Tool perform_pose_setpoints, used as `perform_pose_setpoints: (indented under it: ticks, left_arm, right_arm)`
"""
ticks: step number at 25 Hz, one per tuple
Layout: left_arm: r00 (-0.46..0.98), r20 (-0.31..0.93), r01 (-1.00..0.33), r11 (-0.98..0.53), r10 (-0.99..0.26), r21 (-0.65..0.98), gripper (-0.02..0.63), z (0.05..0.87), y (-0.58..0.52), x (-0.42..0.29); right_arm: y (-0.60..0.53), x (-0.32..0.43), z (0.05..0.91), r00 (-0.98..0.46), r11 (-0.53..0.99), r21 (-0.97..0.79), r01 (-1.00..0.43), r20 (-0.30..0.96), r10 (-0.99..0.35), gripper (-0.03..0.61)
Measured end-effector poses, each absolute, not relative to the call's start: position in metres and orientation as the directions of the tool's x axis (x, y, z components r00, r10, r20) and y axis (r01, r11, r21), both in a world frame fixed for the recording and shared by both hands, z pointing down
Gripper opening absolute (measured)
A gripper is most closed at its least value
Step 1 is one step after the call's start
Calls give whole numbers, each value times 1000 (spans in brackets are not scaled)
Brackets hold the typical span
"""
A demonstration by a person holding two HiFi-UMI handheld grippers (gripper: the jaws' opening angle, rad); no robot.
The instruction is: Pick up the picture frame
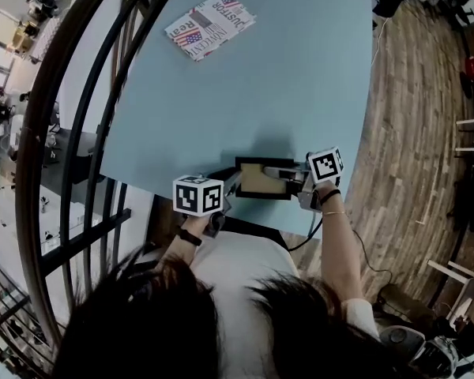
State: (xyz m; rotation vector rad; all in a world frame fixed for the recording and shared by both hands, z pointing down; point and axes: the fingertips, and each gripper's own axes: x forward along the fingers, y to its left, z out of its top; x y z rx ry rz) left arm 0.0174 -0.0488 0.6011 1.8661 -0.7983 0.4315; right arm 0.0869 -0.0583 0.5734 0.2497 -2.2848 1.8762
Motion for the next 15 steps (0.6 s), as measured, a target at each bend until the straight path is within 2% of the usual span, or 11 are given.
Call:
perform_pose_setpoints:
  ticks: [6,10,15]
  left_arm:
    - [724,568,-687,-344,-391,640,142,566,-68,18]
    - [732,522,-678,-392,-438,622,143,539,-83,18]
    - [737,469,-673,-456,-487,583,141,506,-99,17]
  right_arm:
    - [-71,103,542,-963,285,-921,-264,233,-138,11]
    - [-77,116,523,-935,366,-865,-345,280,-218,11]
    - [-84,121,484,-910,463,-796,-389,256,-326,11]
